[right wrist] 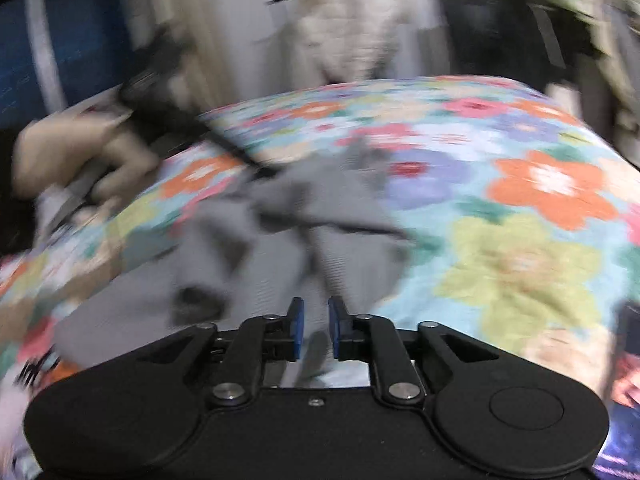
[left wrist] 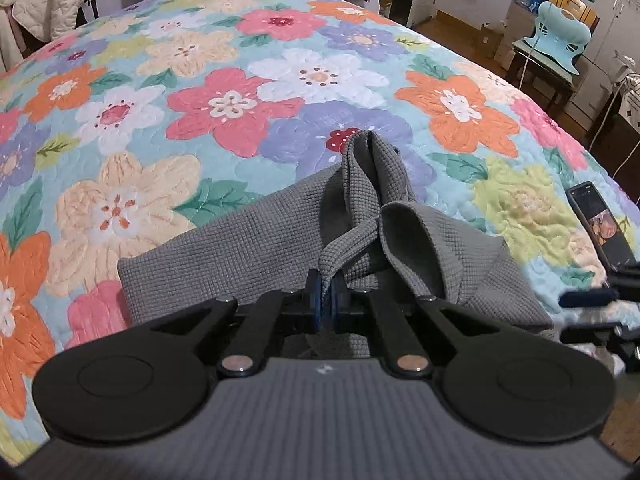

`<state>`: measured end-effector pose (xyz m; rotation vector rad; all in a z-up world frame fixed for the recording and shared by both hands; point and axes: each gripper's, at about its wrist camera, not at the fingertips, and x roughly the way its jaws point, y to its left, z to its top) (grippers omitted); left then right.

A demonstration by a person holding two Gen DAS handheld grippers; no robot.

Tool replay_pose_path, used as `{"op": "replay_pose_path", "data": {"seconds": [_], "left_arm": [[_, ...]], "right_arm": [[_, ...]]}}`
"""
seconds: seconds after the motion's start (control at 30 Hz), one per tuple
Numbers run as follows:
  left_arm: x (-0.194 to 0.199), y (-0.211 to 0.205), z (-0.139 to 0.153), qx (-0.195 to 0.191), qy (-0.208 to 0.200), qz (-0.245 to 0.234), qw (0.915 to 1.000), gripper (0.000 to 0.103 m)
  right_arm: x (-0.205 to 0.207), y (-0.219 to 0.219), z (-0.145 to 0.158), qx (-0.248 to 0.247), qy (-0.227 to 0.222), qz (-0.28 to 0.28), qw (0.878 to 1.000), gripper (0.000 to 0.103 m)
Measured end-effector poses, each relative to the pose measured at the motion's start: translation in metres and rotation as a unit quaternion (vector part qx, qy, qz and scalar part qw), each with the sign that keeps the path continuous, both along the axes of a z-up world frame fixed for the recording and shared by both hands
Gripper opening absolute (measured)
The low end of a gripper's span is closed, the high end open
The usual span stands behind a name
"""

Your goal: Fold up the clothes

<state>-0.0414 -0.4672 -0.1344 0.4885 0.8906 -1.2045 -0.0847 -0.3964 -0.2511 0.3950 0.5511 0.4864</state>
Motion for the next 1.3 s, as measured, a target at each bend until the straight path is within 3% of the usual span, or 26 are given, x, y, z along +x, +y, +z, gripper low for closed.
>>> {"op": "replay_pose_path", "data": {"seconds": [0.17,0.23,0.27,0.3,0.33,0.4,0.5,0.53,0.63,0.7,0.83,0.9,1.0,1.07,1.13,1.2,1.23,1.3], "left_arm": [[0.004,0.003,-0.001,-0.005,0.003,0.005,1.0,0.004],[0.007,0.005,-0.001,-0.006,0.005,0.011,0.9999,0.004],[0.009,0.005,-0.001,-0.007,0.007,0.014,0.9999,0.004],[0.01,0.006,0.0,-0.009,0.01,0.016,0.9998,0.005],[0.012,0.006,0.001,-0.011,0.013,0.018,0.9997,0.005],[0.012,0.005,0.0,-0.01,0.01,0.019,0.9997,0.005],[0.011,0.002,-0.004,-0.002,-0.006,0.017,0.9998,0.005],[0.011,0.002,-0.006,0.001,-0.011,0.016,0.9998,0.005],[0.007,0.005,-0.004,-0.001,-0.018,0.014,0.9997,0.005],[0.005,0.008,-0.003,-0.002,-0.023,0.013,0.9997,0.005],[0.001,0.012,-0.001,-0.004,-0.032,0.01,0.9994,0.006],[0.002,0.015,-0.002,-0.006,-0.027,0.015,0.9995,0.006],[0.005,0.02,-0.001,-0.01,-0.011,0.027,0.9995,0.008],[0.006,0.026,0.005,-0.014,0.002,0.033,0.9993,0.009],[0.007,0.033,0.014,-0.023,0.018,0.041,0.9987,0.017],[0.007,0.04,0.024,-0.035,0.038,0.049,0.9974,0.03],[0.007,0.044,0.028,-0.044,0.052,0.053,0.9963,0.036],[0.004,0.05,0.036,-0.064,0.089,0.057,0.9923,0.038]], "right_arm": [[0.028,-0.016,-0.03,0.098,0.082,-0.027,0.991,0.052],[0.039,-0.012,-0.043,0.132,0.104,-0.029,0.985,0.054],[0.043,-0.008,-0.046,0.143,0.103,-0.03,0.984,0.051],[0.045,-0.003,-0.045,0.144,0.096,-0.029,0.984,0.018],[0.046,0.002,-0.041,0.136,0.09,-0.03,0.986,0.008],[0.036,0.011,-0.016,0.076,0.073,-0.038,0.994,0.007],[0.008,0.031,0.029,-0.067,0.043,-0.02,0.997,0.007],[0.002,0.033,0.034,-0.077,0.046,0.001,0.996,0.004],[-0.007,0.023,0.028,0.021,0.046,0.056,0.997,0.003],[-0.007,0.015,0.021,0.054,0.035,0.044,0.997,0.003],[0.002,-0.008,0.011,0.096,0.051,-0.042,0.993,0.023],[0.011,-0.017,0.006,0.113,0.05,-0.07,0.99,0.054],[0.039,-0.015,-0.007,0.108,0.056,-0.087,0.989,0.059],[0.059,-0.008,-0.022,0.13,0.065,-0.075,0.987,0.059],[0.073,0.0,-0.03,0.16,0.063,-0.05,0.984,0.047],[0.075,0.008,-0.026,0.176,0.04,-0.029,0.983,0.009],[0.072,0.011,-0.021,0.17,0.031,-0.025,0.985,0.006],[0.063,0.017,-0.008,0.142,0.004,-0.025,0.99,0.006]]}}
